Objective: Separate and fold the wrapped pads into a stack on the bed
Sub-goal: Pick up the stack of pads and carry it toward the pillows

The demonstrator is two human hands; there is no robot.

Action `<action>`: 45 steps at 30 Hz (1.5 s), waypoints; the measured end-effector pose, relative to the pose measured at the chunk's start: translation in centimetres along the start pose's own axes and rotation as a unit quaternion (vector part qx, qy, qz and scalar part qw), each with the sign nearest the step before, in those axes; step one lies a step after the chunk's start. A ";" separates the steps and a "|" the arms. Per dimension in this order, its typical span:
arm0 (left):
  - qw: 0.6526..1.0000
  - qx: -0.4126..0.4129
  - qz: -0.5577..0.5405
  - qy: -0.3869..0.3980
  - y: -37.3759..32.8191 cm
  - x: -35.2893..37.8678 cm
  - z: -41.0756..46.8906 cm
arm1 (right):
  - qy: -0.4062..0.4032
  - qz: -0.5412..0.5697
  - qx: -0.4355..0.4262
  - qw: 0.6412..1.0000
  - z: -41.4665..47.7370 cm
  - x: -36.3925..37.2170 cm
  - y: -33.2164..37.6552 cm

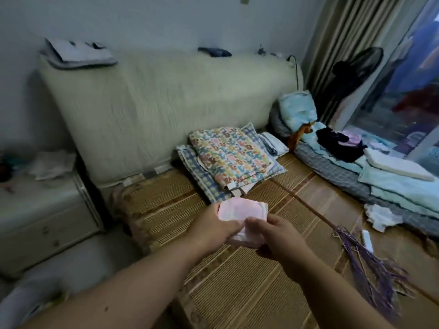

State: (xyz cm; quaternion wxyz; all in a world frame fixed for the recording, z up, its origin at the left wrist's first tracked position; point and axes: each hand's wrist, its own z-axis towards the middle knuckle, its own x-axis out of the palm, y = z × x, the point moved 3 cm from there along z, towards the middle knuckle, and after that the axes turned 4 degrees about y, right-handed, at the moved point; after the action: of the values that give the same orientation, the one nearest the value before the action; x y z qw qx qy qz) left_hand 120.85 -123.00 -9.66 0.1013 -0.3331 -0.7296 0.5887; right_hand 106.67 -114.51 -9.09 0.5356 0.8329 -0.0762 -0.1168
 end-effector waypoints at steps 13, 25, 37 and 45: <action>0.997 -0.064 0.032 -0.004 6.1 -23.9 10.9 | 0.058 0.011 0.045 0.997 18.0 19.0 5.7; 0.993 -0.093 0.046 0.055 7.5 -27.5 26.7 | 0.003 0.042 0.069 0.997 31.8 18.7 6.4; 0.972 -0.116 0.159 0.128 13.9 -25.7 43.1 | -0.014 0.135 0.167 0.977 45.4 17.5 -0.8; 0.947 -0.135 0.216 0.198 25.9 -22.3 53.2 | -0.062 0.150 0.204 0.965 55.0 19.4 -12.6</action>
State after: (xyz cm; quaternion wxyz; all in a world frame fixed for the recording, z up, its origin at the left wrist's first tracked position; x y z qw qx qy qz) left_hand 118.55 -176.42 -43.41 0.0675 -0.6031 -0.6780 0.4147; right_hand 110.18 -162.25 -44.63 0.3598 0.8947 -0.2555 -0.0685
